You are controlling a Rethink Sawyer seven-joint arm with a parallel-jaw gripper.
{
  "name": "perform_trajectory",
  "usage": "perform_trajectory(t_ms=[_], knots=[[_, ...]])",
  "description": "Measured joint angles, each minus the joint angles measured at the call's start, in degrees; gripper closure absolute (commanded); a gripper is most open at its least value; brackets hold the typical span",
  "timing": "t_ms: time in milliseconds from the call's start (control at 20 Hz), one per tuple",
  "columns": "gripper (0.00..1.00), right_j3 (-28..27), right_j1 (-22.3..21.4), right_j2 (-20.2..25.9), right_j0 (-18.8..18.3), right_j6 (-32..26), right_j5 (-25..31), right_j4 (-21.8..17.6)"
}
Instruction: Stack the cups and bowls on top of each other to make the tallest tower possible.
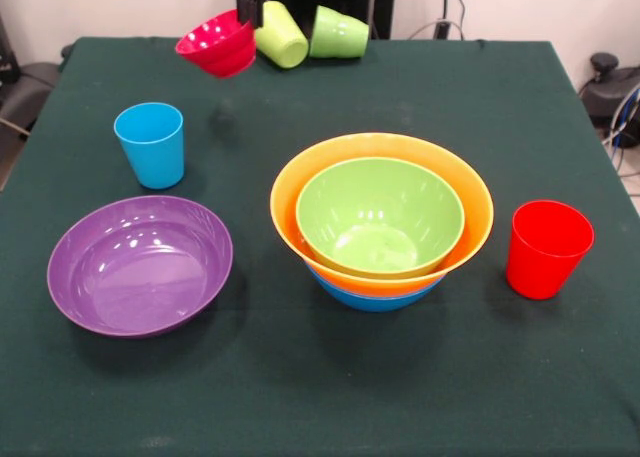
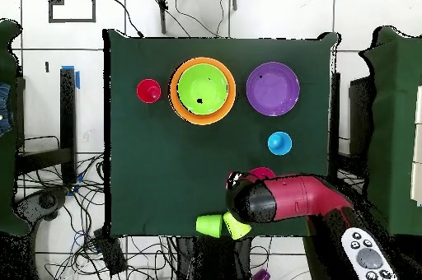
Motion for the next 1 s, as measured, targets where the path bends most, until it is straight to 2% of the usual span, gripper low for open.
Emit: perform_trajectory(t_ms=[400,1000], knots=[[1.0,-4.8,1.5,3.1,1.4,0.0,3.0,0.9],[1.0,-18.4,6.7,4.4,4.5,0.0,3.4,1.1]])
